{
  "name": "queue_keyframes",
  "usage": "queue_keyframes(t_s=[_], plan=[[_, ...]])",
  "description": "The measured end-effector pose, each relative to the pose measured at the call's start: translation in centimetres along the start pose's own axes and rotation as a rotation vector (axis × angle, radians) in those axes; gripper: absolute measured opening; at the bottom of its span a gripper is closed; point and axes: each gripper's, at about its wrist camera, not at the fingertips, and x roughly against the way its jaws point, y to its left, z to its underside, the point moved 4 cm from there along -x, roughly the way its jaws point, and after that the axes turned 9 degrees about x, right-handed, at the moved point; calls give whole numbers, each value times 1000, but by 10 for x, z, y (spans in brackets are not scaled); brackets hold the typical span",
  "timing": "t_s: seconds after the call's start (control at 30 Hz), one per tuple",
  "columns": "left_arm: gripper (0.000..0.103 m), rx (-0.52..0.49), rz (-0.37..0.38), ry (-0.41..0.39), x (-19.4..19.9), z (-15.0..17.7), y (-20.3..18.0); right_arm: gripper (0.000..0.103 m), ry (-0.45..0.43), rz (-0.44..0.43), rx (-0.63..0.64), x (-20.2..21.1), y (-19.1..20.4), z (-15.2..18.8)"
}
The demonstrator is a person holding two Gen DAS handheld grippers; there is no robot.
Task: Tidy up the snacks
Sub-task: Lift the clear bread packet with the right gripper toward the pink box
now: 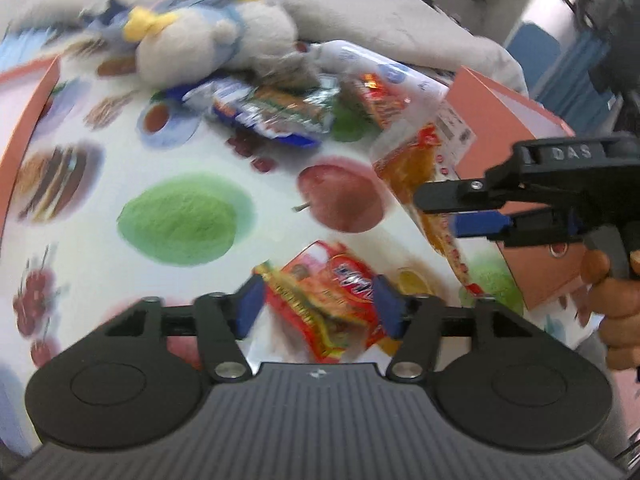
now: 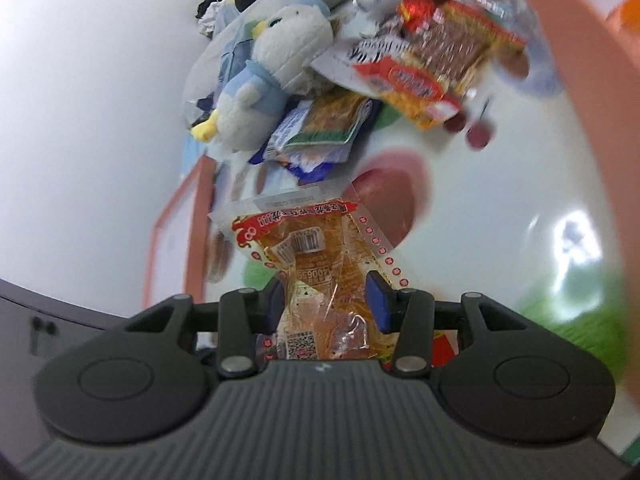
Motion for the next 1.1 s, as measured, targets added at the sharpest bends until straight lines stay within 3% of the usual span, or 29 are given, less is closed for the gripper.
queue_keyframes(t_s=[0.1,0.27,0.37,0.47,0.57,0.7,0.8,1.1], plan=[[84,-117,-1,-5,-4,0,-21,46,-11,31,21,8,-5,-2],[90,-345,-23,56,-26,8,-45,46,-31,85,66,21,-9,-6],[93,-415,-44,75,-38,8,-48,46,-51,100,81,29,-11,-10],[93,-435,-74,116,-53,8,-42,46,-65,102,94,36,-10,-10],[93,-390,-37,141,-60,7,-34,46,-68,112,122,40,-8,-8],[92,-361,-32,123,-62,8,-29,46,-65,118,149,42,-6,-6],[83,-333,-42,114,-60,5,-28,46,-60,122,157,41,-6,-5],[72,-259,-44,83,-52,-1,-27,46,-59,149,167,46,-4,-5]])
